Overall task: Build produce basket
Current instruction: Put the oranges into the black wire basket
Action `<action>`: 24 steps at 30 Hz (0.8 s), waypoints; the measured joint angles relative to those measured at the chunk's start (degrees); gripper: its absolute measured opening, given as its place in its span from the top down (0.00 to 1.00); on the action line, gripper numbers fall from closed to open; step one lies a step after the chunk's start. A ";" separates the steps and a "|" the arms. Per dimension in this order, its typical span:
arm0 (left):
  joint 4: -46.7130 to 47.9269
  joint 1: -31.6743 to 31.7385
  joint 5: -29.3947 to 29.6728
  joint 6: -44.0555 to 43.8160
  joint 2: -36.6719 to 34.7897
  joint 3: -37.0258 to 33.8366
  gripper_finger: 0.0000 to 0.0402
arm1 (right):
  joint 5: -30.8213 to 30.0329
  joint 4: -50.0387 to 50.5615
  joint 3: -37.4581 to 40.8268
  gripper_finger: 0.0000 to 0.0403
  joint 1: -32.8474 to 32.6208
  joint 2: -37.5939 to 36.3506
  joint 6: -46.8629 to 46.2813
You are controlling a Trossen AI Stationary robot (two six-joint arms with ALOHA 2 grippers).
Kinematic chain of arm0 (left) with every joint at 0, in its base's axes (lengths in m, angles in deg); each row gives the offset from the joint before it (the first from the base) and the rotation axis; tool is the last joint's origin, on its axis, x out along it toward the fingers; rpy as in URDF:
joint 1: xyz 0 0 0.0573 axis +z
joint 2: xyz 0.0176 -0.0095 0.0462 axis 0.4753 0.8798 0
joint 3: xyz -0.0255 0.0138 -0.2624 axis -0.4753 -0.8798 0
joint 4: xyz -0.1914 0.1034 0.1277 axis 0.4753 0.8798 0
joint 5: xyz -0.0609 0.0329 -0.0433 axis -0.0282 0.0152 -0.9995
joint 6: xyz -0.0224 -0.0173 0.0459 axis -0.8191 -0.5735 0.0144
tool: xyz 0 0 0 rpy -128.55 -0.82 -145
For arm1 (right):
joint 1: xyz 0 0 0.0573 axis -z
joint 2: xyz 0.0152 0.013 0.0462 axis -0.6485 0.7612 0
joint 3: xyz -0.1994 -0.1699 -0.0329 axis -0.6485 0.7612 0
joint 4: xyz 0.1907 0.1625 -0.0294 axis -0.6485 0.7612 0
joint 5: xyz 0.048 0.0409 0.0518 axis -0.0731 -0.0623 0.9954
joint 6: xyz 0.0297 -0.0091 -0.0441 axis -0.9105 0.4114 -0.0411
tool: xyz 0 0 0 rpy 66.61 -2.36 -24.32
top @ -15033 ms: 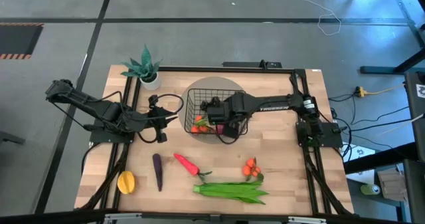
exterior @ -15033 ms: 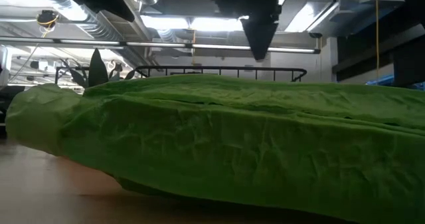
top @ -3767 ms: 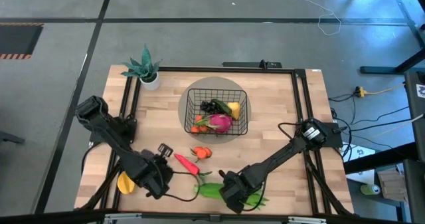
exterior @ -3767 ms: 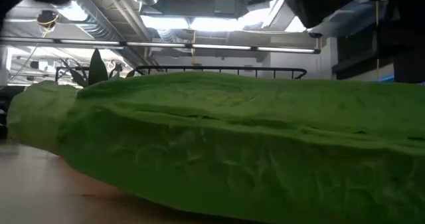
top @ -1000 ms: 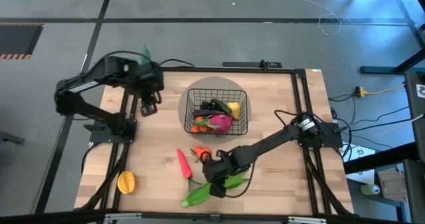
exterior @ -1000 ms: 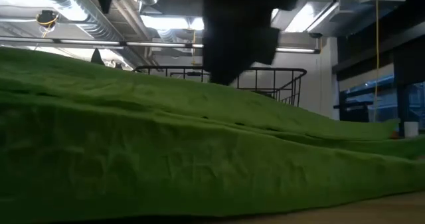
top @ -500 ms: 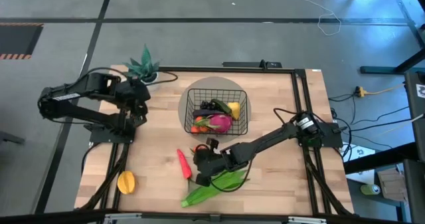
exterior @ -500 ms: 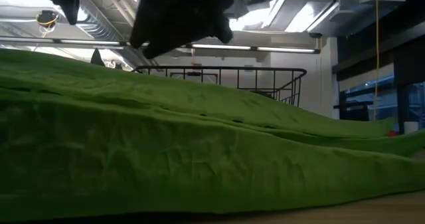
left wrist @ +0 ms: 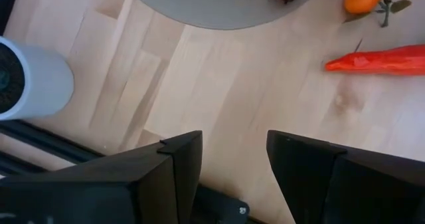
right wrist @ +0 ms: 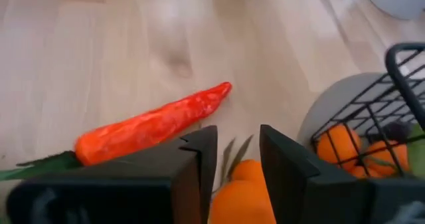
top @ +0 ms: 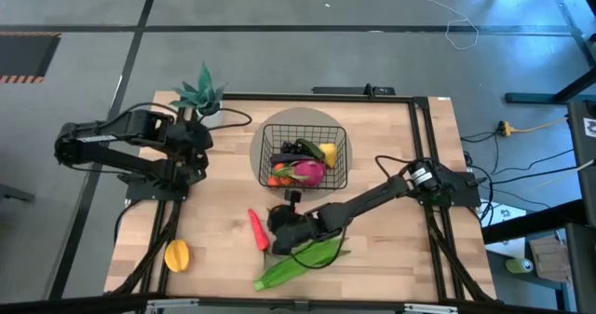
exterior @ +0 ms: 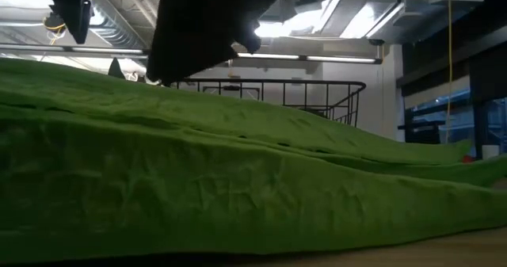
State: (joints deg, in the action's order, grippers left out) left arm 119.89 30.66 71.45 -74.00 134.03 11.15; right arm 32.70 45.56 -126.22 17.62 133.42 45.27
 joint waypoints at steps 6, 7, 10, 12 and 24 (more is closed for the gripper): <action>-1.20 0.00 0.23 0.00 -0.03 0.00 0.61 | 0.43 0.83 -0.02 0.74 0.04 2.23 -1.38; -1.24 0.00 0.25 0.01 -0.01 0.00 0.61 | 0.59 1.17 -0.02 0.74 0.09 2.63 -1.39; -1.38 0.00 0.41 0.02 -0.01 0.00 0.61 | -0.26 1.28 0.00 0.74 0.15 3.75 -1.31; -1.40 0.00 0.40 0.02 -0.03 0.00 0.61 | -1.27 1.02 0.00 0.74 0.17 3.97 -1.29; -1.83 0.02 0.42 0.04 -0.01 0.00 0.61 | -1.09 1.28 0.00 0.76 1.53 4.70 -1.49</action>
State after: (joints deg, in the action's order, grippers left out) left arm 118.06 30.68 71.88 -73.95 134.02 11.15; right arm 31.61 46.84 -126.22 19.15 138.12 43.78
